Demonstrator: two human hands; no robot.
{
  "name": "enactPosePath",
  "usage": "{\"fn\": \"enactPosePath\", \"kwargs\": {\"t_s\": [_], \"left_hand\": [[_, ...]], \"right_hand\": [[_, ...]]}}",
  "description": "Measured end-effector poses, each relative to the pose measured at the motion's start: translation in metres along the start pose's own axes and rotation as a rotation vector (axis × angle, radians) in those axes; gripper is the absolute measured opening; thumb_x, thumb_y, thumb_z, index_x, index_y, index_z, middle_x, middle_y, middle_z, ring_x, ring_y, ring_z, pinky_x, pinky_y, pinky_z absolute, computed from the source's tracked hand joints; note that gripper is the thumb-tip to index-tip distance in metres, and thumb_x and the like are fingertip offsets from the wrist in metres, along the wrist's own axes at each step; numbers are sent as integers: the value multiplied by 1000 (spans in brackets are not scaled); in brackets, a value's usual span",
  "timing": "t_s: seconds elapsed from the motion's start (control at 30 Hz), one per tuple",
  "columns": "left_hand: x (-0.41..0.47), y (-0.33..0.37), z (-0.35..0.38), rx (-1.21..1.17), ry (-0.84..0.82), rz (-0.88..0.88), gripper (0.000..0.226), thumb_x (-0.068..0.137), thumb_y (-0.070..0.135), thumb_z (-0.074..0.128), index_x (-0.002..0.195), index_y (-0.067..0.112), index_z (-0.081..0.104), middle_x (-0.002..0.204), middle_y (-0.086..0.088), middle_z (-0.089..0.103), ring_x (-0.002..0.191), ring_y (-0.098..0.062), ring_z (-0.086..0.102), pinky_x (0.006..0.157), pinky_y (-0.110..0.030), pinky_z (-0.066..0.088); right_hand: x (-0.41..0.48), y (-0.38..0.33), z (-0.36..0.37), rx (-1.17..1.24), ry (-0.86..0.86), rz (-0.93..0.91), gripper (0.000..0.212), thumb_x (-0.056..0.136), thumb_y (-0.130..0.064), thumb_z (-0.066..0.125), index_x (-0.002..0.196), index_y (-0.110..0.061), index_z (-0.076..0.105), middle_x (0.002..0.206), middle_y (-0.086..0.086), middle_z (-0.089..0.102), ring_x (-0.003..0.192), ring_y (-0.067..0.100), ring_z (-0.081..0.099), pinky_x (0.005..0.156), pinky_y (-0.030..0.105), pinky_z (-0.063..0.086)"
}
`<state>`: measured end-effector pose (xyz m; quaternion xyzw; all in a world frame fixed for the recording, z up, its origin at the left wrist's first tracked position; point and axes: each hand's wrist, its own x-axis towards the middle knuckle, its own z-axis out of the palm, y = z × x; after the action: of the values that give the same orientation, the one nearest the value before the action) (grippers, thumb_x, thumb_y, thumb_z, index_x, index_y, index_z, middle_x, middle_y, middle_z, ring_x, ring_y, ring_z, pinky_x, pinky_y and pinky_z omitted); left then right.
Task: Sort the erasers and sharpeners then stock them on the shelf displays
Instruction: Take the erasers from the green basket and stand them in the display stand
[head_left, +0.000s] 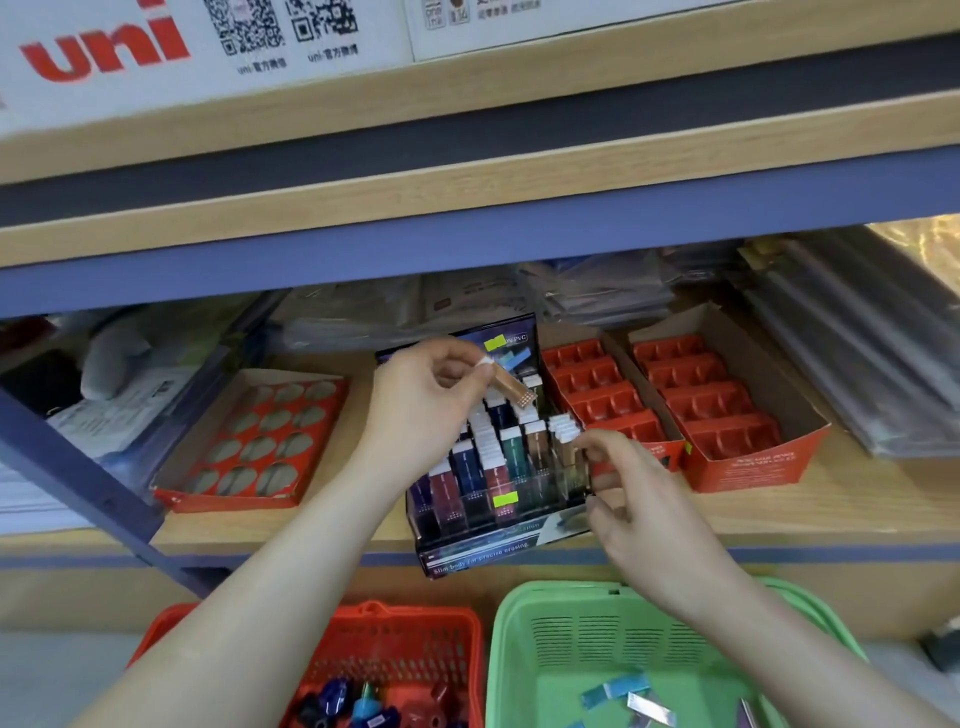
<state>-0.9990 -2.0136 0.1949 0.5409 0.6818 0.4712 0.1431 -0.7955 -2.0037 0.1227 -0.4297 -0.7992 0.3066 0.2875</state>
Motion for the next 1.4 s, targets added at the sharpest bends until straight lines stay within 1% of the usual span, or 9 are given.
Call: {"fn": "enactPosePath", "kwargs": {"t_s": [0.3,0.63,0.7,0.77,0.9,0.97,1.1,1.2,1.4], "left_hand": [[33,-4,42,319,-255,68,4,88,28,66,89,27,69,78,17,63,78,-3,61,66,-12,45],[49,-9,59,505,-384,89,17,90,24,62,90,19,78,104,11,72,78,2,56,62,-9,36],[50,-8,60,528,-409,58,23,92,24,57,86,13,76,99,5,74,76,-8,63,61,-17,39],[48,-2,52,481,-366,33,25,94,26,53,89,13,74,93,4,74,79,-17,66,62,-21,43],[12,21,20,257,-86,63,20,93,23,55,94,31,73,80,24,63,64,5,57,55,-7,38],[-26,26,15,160,-62,118,19,89,22,58,83,32,72,67,23,63,66,5,58,55,-6,38],[-110,-2,47,133,-311,93,16,87,23,61,83,29,75,76,22,68,70,4,59,63,-10,42],[-155,-53,96,264,-539,-27,19,88,25,56,96,28,73,93,13,71,82,-5,61,79,-21,46],[-219,-157,195,521,-911,-207,39,87,16,55,124,27,60,127,-1,60,114,-19,57,93,-25,42]], "right_hand": [[3,4,-12,35,-88,13,72,92,-11,56,138,-56,24,117,-25,42,96,-5,52,79,23,50],[5,14,-18,61,-62,37,60,91,-8,58,133,-48,41,118,-22,46,93,-6,56,72,11,46],[6,15,-21,87,-58,55,59,91,-8,59,128,-50,43,116,-22,48,91,-8,56,73,10,46],[6,15,-26,127,-69,103,53,90,-6,59,118,-50,47,111,-19,55,84,-2,60,69,15,50],[4,25,-45,207,-123,257,31,91,-2,58,98,-32,65,85,-1,69,72,20,67,72,46,57],[-4,32,-55,169,-236,278,22,92,-8,59,95,-28,67,81,-1,70,71,16,67,72,41,58],[-33,61,-51,-107,-446,318,13,93,-18,57,96,-30,64,83,-8,69,69,3,65,63,16,48],[-70,102,-30,-249,-512,395,21,91,-16,55,102,-33,63,92,-9,69,81,11,66,75,24,49],[-135,194,18,-423,-701,595,42,89,-12,53,132,-13,53,120,9,67,113,23,60,85,24,39]]}}
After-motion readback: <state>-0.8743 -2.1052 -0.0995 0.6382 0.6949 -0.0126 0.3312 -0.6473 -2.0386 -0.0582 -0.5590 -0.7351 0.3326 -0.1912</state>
